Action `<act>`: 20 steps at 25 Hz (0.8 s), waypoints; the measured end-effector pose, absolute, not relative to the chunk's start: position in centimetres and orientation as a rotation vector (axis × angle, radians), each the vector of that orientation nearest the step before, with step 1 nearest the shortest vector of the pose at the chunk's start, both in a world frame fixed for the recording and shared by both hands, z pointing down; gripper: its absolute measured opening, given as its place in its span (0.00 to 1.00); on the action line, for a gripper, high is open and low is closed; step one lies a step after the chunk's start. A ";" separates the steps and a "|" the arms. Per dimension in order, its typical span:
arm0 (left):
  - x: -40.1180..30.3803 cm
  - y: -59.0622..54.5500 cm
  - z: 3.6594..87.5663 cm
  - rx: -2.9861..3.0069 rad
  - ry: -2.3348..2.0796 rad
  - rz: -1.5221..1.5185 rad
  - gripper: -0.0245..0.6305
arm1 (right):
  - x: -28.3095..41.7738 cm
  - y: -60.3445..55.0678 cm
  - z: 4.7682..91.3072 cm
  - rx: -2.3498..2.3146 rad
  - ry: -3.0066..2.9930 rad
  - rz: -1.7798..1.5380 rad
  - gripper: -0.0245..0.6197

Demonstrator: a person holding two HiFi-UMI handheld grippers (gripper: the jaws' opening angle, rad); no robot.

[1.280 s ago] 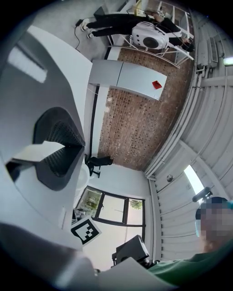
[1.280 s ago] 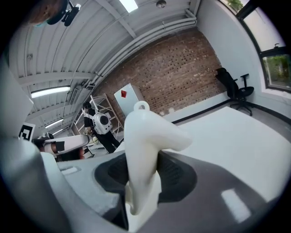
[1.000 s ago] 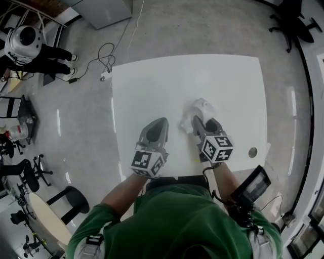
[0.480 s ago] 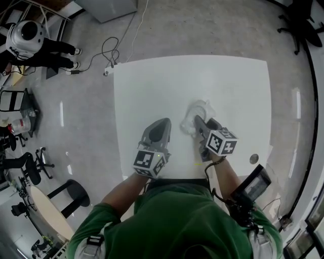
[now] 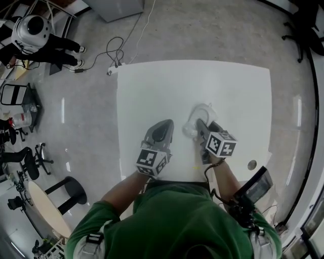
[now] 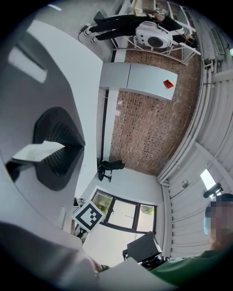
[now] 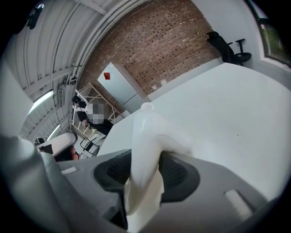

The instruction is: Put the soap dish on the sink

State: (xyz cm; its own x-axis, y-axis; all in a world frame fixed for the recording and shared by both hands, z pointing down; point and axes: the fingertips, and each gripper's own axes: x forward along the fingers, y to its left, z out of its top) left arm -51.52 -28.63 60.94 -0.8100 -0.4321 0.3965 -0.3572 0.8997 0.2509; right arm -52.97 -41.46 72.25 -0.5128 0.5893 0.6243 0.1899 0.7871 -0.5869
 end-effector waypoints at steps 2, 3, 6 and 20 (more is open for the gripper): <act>-51.5 -28.5 60.9 0.574 -2.607 -0.216 0.05 | -52.9 -41.4 72.4 -0.572 -2.078 0.528 0.30; -51.5 -28.4 60.8 0.574 -2.607 -0.211 0.05 | -52.8 -41.4 72.5 -0.568 -2.072 0.504 0.31; -51.7 -28.1 60.5 0.572 -2.613 -0.200 0.05 | -52.9 -41.4 72.7 -0.557 -2.060 0.453 0.33; -50.7 -27.8 61.1 0.615 -2.602 -0.176 0.05 | -51.8 -42.5 74.0 -0.442 -2.006 0.494 0.41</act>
State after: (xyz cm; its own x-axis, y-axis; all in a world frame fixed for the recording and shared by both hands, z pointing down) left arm -50.68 -27.78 61.11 -0.7953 -0.4520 0.4039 -0.3933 0.8918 0.2235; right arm -51.78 -42.47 74.03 -0.4497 0.5017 0.7390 0.1010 0.8506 -0.5160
